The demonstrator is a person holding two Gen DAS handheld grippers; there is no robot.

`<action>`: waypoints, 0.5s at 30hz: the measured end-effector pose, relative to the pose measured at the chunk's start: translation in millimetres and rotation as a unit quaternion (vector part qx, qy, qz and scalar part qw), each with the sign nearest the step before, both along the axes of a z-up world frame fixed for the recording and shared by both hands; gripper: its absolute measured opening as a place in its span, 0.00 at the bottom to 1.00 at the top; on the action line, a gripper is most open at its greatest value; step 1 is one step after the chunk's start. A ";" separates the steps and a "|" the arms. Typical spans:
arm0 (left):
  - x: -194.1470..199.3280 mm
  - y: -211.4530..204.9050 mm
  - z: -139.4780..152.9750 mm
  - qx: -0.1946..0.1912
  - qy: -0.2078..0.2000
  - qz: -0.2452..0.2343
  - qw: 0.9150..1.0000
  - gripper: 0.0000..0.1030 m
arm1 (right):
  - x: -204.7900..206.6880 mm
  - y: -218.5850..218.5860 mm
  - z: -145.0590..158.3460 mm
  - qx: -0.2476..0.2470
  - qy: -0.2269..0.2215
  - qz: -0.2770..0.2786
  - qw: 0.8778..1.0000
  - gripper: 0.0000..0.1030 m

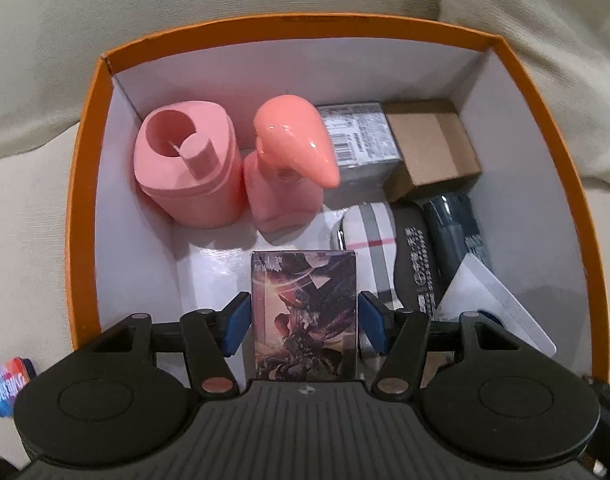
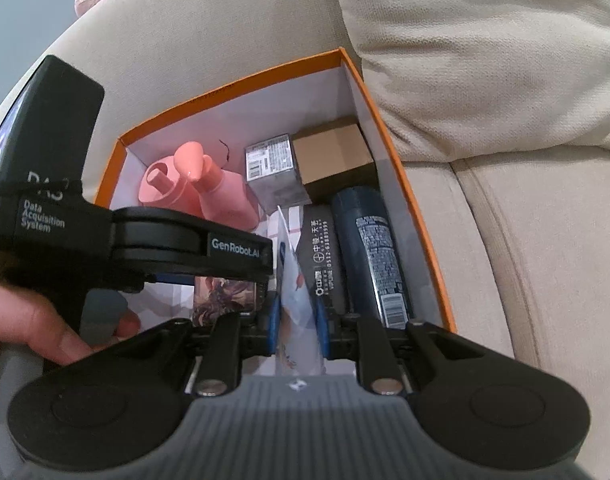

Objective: Organize rigid objects
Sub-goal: 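Lower the card deck into the box and open the left tool while the right tool releases the tube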

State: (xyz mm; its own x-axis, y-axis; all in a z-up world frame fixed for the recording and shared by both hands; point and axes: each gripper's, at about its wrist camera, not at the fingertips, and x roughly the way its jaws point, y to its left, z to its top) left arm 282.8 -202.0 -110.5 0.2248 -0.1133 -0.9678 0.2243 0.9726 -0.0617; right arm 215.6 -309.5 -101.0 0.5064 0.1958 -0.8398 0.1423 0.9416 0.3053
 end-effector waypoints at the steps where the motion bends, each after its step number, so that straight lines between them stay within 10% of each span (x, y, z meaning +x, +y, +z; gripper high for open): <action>1: -1.6 0.0 1.4 0.000 0.001 -0.011 1.000 0.67 | -0.2 0.2 0.2 -0.001 0.000 0.000 1.000 0.19; 15: -28.7 -5.6 29.8 0.014 0.010 -0.206 0.978 0.67 | -19.2 -2.3 9.3 -0.014 0.000 0.009 1.000 0.19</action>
State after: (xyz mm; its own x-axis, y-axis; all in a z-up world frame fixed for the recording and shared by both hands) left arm 254.1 -207.6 -80.8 0.1463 -0.1631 -0.9757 0.5958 0.8019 -0.0446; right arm 196.4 -311.7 -91.7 0.5036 0.1814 -0.8446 0.1250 0.9521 0.2790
